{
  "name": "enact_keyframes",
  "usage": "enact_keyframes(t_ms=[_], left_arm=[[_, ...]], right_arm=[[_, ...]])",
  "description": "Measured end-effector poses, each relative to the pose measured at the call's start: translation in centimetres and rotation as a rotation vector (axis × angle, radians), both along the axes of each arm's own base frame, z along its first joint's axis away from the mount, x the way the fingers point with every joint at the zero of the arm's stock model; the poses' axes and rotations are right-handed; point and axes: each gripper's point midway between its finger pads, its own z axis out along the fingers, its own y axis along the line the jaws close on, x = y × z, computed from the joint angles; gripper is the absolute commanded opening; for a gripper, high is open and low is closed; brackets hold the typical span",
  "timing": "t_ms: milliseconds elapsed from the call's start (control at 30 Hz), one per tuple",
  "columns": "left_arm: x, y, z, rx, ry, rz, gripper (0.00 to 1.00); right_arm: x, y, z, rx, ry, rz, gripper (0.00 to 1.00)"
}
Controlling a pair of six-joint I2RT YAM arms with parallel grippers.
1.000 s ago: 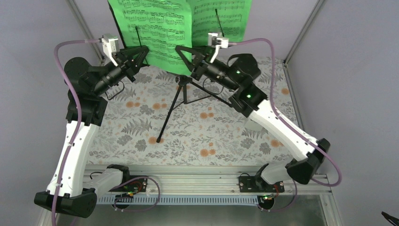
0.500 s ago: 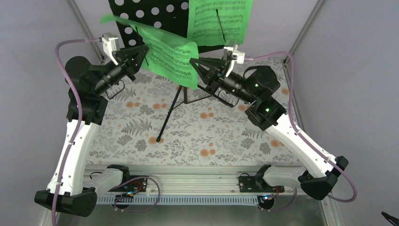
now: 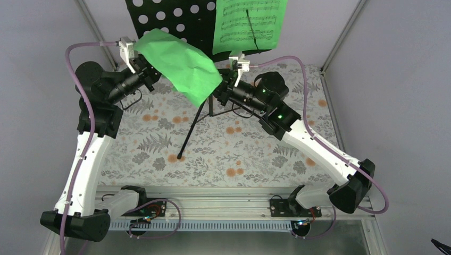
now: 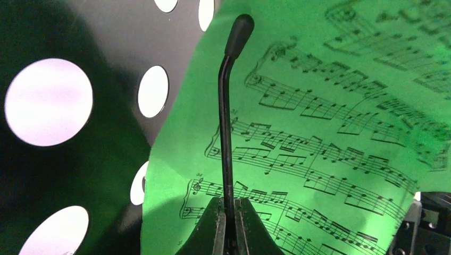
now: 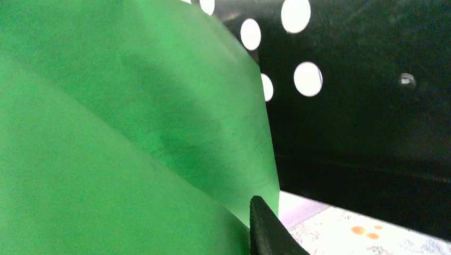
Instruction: Pack up the instrument practice props
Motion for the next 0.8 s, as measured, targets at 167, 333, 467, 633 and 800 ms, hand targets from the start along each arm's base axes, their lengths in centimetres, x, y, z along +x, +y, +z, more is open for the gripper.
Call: enact_keyframes(t_ms=[167, 333, 467, 633, 800], left_arm=[[0.0, -0.1, -0.1, 0.004, -0.002, -0.007, 0.03], [0.1, -0.1, -0.1, 0.005, 0.0, -0.01, 0.03], [0.2, -0.2, -0.1, 0.006, 0.002, -0.012, 0.02], [0.3, -0.2, -0.1, 0.006, 0.004, -0.014, 0.02], [0.3, -0.2, -0.2, 0.007, 0.006, -0.016, 0.02]], right_arm=[[-0.6, -0.2, 1.3, 0.05, -0.058, 0.016, 0.31], [-1.6, -0.1, 1.6, 0.074, -0.104, 0.067, 0.43], [-2.5, -0.1, 2.2, 0.087, -0.143, 0.106, 0.49], [-3.0, 0.1, 2.4, 0.087, -0.171, 0.128, 0.59], [-2.7, 1.0, 1.6, 0.066, -0.18, 0.133, 0.71]])
